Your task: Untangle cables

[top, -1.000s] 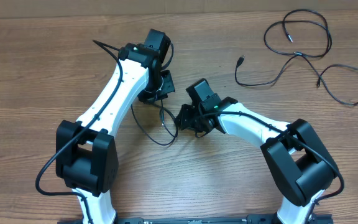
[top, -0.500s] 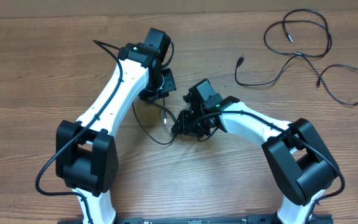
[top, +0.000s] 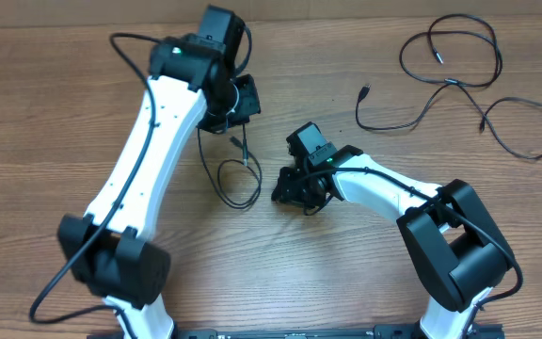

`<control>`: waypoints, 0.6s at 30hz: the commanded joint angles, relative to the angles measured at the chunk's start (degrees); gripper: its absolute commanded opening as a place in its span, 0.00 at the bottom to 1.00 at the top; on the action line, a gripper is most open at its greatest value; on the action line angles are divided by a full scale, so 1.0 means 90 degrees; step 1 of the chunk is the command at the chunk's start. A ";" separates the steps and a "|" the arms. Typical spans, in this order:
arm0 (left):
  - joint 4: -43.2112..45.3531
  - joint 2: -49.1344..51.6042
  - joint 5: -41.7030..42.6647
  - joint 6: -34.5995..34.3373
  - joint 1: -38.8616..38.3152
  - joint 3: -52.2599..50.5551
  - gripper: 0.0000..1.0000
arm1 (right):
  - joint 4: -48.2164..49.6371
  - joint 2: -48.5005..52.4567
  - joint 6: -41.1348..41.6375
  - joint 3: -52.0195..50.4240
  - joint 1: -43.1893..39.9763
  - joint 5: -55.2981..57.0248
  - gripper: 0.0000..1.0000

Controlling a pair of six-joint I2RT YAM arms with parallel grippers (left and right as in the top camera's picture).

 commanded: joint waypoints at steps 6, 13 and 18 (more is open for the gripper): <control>-0.0078 -0.1146 0.0002 0.0299 0.0024 0.0345 0.04 | -0.0041 0.0056 0.0138 -0.0044 -0.0027 0.0673 0.33; -0.0051 -0.2271 -0.0294 0.0452 0.0024 0.0566 0.04 | 0.0000 0.0056 0.0194 -0.0044 -0.0029 0.0673 0.38; -0.0248 -0.2773 -0.0357 0.0452 0.0024 0.0563 0.04 | 0.0119 0.0056 0.0194 -0.0041 -0.0032 0.0665 0.44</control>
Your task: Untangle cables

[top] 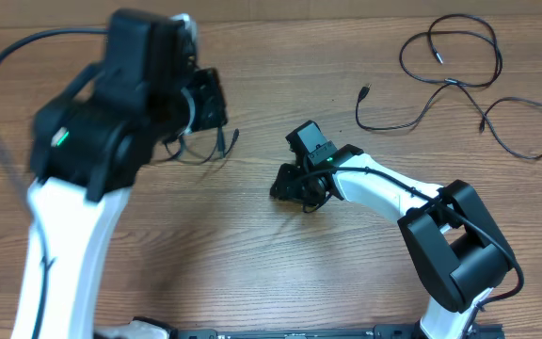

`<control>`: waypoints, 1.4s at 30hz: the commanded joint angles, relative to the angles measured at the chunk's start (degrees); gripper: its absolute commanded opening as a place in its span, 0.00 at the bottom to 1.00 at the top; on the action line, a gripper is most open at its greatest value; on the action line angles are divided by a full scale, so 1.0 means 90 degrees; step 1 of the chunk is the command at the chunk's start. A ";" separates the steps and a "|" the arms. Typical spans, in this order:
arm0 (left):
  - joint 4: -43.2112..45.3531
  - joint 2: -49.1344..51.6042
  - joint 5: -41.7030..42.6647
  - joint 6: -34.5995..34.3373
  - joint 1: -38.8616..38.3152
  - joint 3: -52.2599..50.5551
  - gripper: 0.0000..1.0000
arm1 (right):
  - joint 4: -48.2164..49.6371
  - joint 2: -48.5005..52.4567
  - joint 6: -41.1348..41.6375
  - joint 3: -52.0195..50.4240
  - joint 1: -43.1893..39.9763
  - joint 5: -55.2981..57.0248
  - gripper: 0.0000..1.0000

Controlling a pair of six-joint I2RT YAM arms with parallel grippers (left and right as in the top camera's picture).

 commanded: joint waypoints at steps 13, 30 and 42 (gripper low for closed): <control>-0.1309 0.0486 -0.1032 -0.0743 0.0010 -0.0036 0.04 | 0.0267 0.0080 -0.0080 -0.0073 -0.0032 -0.0146 0.84; -0.0546 0.0464 0.1404 -0.0335 0.0012 0.0529 0.04 | 0.1105 0.0080 -0.0707 -0.0075 -0.0034 -0.0821 1.00; -0.1265 0.0554 -0.0102 -0.0284 0.0010 0.0362 0.04 | 0.1105 0.0080 -0.0699 -0.0075 -0.0039 -0.0765 1.00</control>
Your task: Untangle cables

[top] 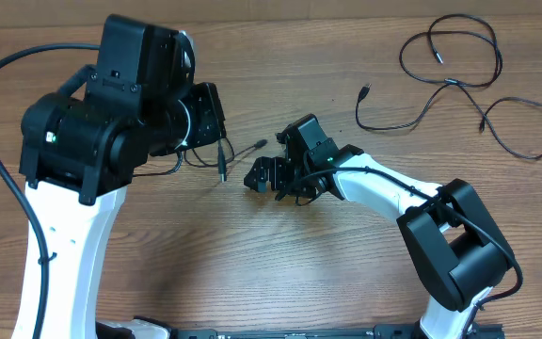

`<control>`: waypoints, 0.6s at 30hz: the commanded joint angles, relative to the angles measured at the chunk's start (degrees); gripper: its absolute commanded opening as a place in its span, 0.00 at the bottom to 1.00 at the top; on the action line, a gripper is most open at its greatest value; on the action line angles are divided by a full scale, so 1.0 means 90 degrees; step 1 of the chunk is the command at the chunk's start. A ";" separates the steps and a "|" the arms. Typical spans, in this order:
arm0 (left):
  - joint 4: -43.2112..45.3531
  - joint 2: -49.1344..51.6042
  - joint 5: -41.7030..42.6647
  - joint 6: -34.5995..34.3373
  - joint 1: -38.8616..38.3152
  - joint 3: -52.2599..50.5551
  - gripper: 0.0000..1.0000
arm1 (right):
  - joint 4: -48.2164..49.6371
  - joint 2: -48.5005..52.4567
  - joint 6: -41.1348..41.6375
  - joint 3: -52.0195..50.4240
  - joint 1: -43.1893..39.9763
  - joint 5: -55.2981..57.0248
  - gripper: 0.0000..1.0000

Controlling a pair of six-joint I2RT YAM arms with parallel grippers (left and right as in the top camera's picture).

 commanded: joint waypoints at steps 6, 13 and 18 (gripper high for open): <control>-0.0117 0.0510 0.0474 0.0092 0.0010 -0.0112 0.04 | 0.0046 0.0066 -0.0029 -0.0056 -0.0019 0.0124 1.00; 0.0454 0.0488 0.1375 0.0143 0.0010 -0.0104 0.04 | 0.0474 0.0066 0.0976 -0.0056 -0.0017 0.0714 1.00; 0.0437 0.0474 0.1520 0.0143 0.0007 -0.0104 0.04 | 0.0891 0.0066 0.2310 -0.0056 0.0002 0.1095 1.00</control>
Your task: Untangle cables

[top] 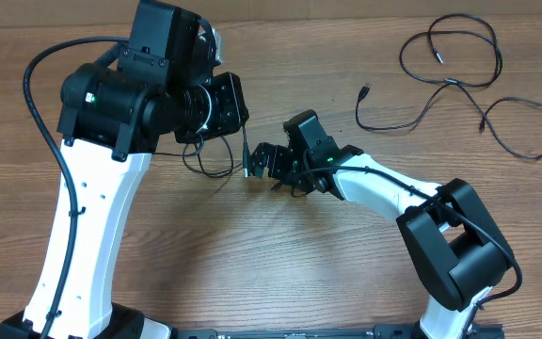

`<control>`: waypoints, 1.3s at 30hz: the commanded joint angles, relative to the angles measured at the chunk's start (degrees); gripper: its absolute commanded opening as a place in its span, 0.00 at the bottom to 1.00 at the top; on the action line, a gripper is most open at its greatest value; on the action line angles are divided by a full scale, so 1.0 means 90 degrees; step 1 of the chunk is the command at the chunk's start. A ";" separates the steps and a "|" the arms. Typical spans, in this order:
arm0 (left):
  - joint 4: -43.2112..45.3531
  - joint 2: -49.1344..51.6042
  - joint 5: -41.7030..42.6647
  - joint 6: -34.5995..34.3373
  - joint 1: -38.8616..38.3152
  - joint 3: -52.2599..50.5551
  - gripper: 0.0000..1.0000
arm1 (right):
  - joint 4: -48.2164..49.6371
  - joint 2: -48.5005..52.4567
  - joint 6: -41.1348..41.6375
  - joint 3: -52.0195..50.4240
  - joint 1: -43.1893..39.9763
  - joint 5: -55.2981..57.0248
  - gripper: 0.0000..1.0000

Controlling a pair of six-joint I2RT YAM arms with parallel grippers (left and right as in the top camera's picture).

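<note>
A thin black cable [207, 158] hangs in a small loop below my left gripper [222, 121], which is raised above the table and shut on it. One end of the cable [246, 155] hangs straight down to the right of the loop. My right gripper [255, 162] is low over the table, its fingers open and right beside that hanging end. Whether the fingers touch the end is too small to tell. The cable's top is hidden behind the left wrist.
More black cables lie at the far right of the wooden table [252, 273]: a looped cable [450, 52], another loop [527, 132] and a curved piece with a plug [393, 121]. The big left arm [83, 226] covers the left side.
The left gripper has moved right with the cable, whose free end now hangs straight down. The right gripper has come up to that end, fingers still open.
First the left gripper was low at the top of a cable loop lying on the table, with the right gripper resting nearby. Then the left arm was raised with the cable hanging. Later the right gripper was open and nearer; now it is beside the hanging end.
</note>
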 commanded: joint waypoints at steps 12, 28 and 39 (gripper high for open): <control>0.0010 -0.0112 0.0287 0.0068 -0.0192 0.0022 0.04 | 0.0510 0.0053 0.1741 0.0102 0.0277 0.0204 0.95; 0.0027 -0.0114 0.0282 0.0053 -0.0194 0.0022 0.04 | 0.1205 0.0214 0.3048 0.0102 0.0651 0.0376 0.78; 0.0010 -0.0114 0.0238 0.0056 -0.0194 0.0019 0.04 | 0.1732 0.0850 0.3349 0.0104 0.0668 0.0413 0.78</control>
